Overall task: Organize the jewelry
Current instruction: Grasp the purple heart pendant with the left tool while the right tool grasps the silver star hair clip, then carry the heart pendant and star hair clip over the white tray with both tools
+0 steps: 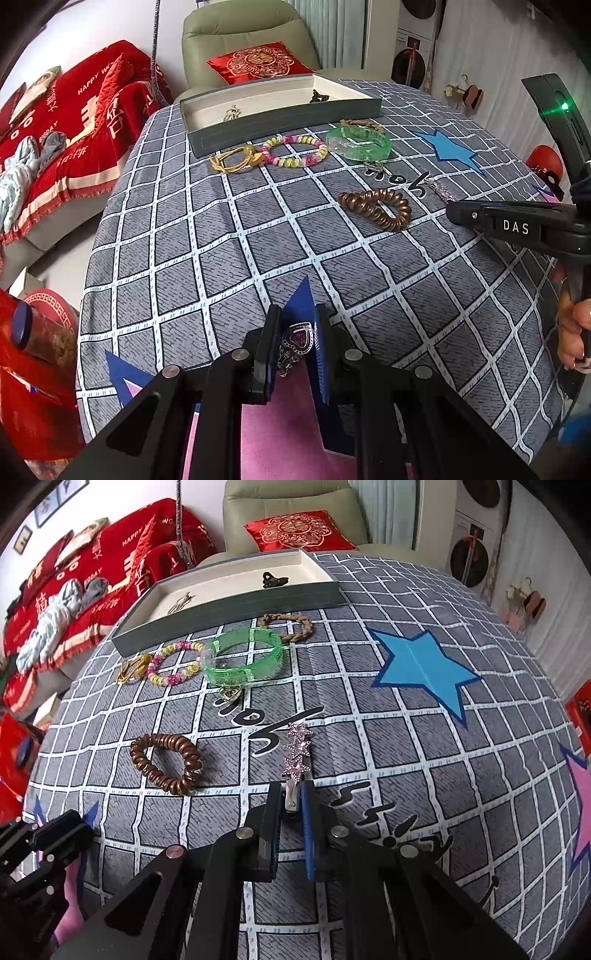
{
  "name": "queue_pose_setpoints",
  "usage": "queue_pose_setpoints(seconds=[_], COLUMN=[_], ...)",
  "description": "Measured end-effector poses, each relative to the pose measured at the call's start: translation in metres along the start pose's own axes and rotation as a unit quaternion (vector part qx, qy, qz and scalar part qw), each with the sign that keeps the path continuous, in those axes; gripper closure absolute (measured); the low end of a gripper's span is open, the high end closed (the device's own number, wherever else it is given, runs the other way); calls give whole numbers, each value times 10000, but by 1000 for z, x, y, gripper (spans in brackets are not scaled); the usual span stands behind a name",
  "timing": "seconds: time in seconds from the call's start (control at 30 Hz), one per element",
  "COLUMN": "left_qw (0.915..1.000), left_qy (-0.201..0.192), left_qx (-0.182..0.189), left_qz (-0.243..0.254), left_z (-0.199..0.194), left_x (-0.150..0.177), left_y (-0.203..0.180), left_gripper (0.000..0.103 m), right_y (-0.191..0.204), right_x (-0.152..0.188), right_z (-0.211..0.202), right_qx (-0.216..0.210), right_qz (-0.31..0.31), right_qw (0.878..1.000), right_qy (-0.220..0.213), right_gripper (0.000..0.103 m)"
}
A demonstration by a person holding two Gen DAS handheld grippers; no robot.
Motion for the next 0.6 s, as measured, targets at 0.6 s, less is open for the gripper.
queue_pose_setpoints(seconds=[0.6], left_qw=[9994], left_qy=[-250], left_qx=[145], left_qz=[-211], left_z=[-19], left_x=[-21], left_y=[4], left_gripper=[69], right_y=[-4], right_x=[-7], right_z=[-7], right_qx=[-257], right_qz=[187], right_qw=[9994], right_qy=[-124], right_gripper=[92])
Point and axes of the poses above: each gripper's, at about its wrist camera, not at the fingertips, and z roughly the way its jaws point, y to its left, x to its underside, the point moved 6 cm from there along z, roughly the way its jaws point, and after that the axes turned 2 degrees about x, right-handed, at the moved point
